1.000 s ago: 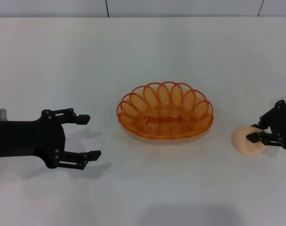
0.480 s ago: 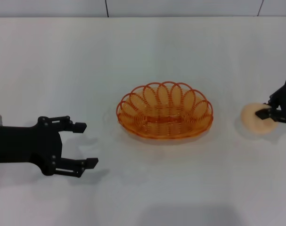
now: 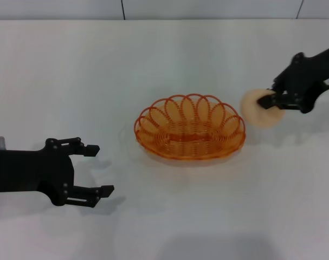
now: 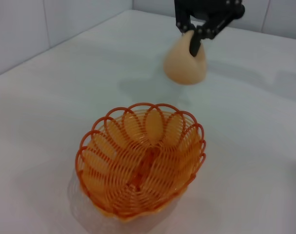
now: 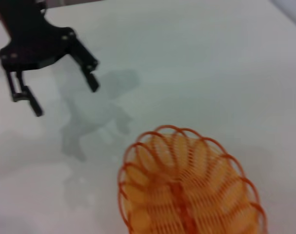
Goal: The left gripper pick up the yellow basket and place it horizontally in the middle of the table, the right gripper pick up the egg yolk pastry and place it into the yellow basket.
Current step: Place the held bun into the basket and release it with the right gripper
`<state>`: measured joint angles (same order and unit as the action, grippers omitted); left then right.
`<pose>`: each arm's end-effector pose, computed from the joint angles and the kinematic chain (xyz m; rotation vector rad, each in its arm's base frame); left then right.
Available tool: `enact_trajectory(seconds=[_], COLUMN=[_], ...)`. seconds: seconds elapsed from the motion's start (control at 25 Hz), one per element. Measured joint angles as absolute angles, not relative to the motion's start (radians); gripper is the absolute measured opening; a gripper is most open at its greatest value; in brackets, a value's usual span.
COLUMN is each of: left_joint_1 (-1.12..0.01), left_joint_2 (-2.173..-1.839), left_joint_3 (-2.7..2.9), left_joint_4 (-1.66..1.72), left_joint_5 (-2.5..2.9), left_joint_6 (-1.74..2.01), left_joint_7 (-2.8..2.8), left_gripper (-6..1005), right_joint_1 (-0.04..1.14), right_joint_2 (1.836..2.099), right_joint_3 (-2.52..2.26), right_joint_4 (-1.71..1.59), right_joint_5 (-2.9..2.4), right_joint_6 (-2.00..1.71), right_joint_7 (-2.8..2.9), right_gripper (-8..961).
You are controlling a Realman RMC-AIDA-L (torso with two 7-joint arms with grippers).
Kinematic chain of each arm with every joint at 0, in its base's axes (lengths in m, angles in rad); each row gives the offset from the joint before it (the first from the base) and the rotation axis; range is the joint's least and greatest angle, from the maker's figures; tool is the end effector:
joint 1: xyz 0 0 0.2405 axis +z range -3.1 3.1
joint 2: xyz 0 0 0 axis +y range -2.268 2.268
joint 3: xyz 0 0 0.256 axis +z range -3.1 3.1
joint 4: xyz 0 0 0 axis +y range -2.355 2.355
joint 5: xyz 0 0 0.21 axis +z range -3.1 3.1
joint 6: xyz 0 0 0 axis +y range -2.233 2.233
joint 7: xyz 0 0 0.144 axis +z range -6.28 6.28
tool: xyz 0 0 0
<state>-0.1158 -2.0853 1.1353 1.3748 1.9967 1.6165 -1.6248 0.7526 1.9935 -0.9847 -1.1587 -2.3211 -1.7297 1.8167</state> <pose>-0.2607 0.2575 0.0320 -2.8582 -0.4410 -0.2301 0.1606 0.3807 0.0562 -2.9718 0.2387 -0.1056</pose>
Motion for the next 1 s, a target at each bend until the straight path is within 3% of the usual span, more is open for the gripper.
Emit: enact_trajectory(seconds=[0.08, 1.0], left_joint_1=[-0.115, -0.128], left_joint_2=[-2.086, -2.086], left_joint_3=[1.132, 1.142], left_joint_4=[1.371, 1.353], left_joint_5=[1.995, 2.002], left_joint_6=[1.614, 1.562], left_joint_7=[-1.625, -1.626], left_gripper=[890, 889], right_joint_1=[0.795, 0.882], right_joint_2=[2.006, 2.025], right_joint_3=[-1.055, -1.389], right_joint_4=[-1.157, -0.999], right_joint_5=[-2.323, -2.227], right_joint_6=[-1.711, -1.415], right_joint_7=[1.859, 1.989], right_gripper=[47, 41])
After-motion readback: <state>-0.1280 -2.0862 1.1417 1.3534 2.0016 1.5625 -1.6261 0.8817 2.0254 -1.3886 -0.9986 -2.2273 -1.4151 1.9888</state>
